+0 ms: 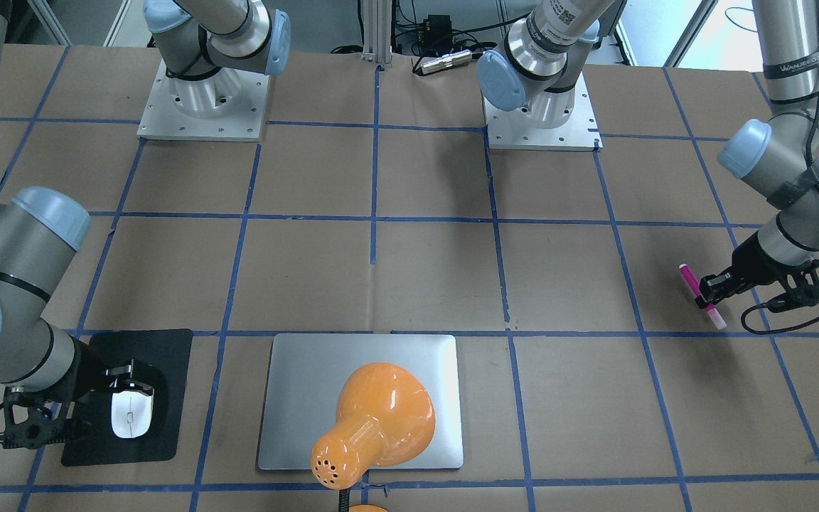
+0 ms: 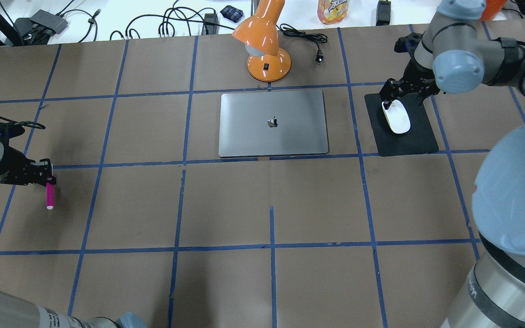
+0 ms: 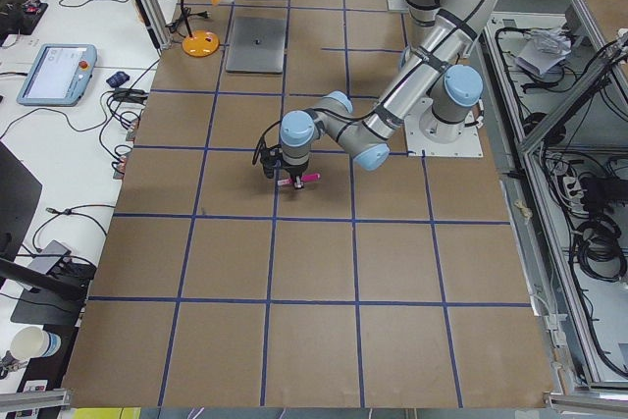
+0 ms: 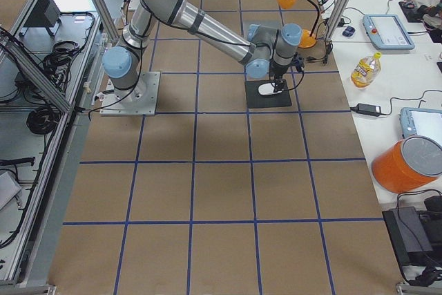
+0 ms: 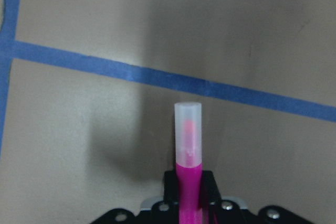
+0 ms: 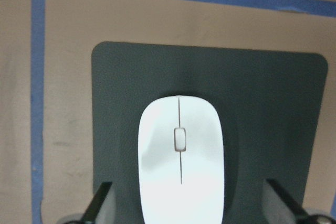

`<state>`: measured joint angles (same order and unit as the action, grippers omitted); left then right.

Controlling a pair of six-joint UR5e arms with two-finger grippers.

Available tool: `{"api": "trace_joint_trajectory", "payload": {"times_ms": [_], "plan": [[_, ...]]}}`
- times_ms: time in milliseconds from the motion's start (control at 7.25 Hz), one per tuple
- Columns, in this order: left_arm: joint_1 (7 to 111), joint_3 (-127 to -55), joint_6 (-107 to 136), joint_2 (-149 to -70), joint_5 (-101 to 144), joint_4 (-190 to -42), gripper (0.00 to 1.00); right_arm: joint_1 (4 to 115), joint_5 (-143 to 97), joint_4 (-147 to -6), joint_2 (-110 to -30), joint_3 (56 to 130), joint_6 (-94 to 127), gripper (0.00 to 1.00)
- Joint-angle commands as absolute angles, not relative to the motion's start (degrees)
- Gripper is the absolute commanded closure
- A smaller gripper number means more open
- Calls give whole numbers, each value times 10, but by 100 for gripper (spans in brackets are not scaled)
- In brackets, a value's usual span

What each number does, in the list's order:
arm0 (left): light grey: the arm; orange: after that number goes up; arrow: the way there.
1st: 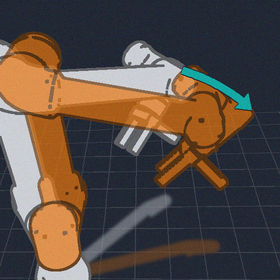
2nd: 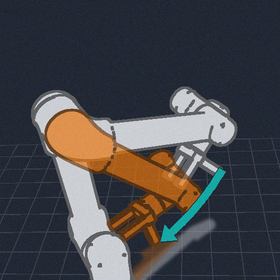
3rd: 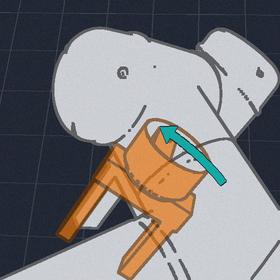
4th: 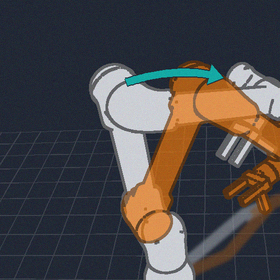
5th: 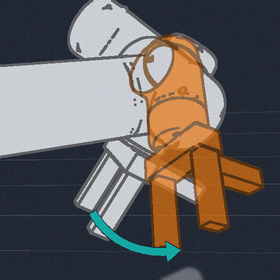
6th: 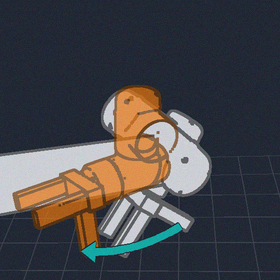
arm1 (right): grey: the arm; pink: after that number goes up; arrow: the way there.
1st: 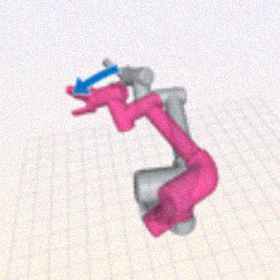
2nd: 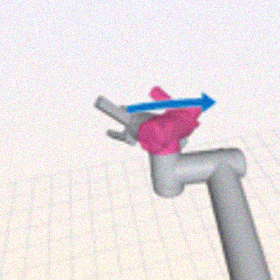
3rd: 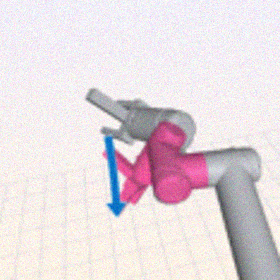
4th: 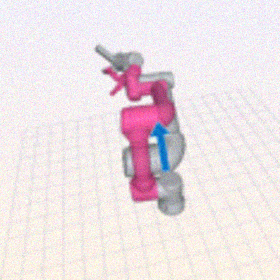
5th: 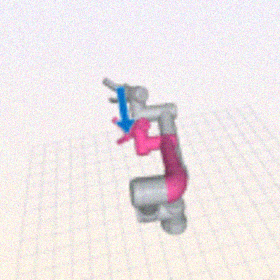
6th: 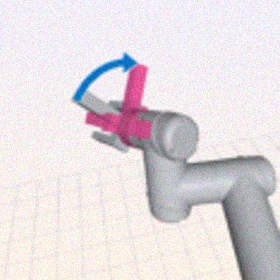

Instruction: Place pen and mouse around notebook

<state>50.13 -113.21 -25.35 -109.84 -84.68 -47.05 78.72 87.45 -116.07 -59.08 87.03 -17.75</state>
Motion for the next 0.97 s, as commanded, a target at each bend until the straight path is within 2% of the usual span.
{"api": "trace_joint_trajectory", "payload": {"times_ms": [0,552,828], "plan": [[569,-1120,-121,-1077,-847,-488,100,804,872,-1087,-664,866,-152,0],[754,-1124,194,-1058,-845,-487,100,880,882,-908,-800,866,19,0],[843,-1121,346,-1063,-849,-478,100,904,896,-861,-841,853,46,0]]}}
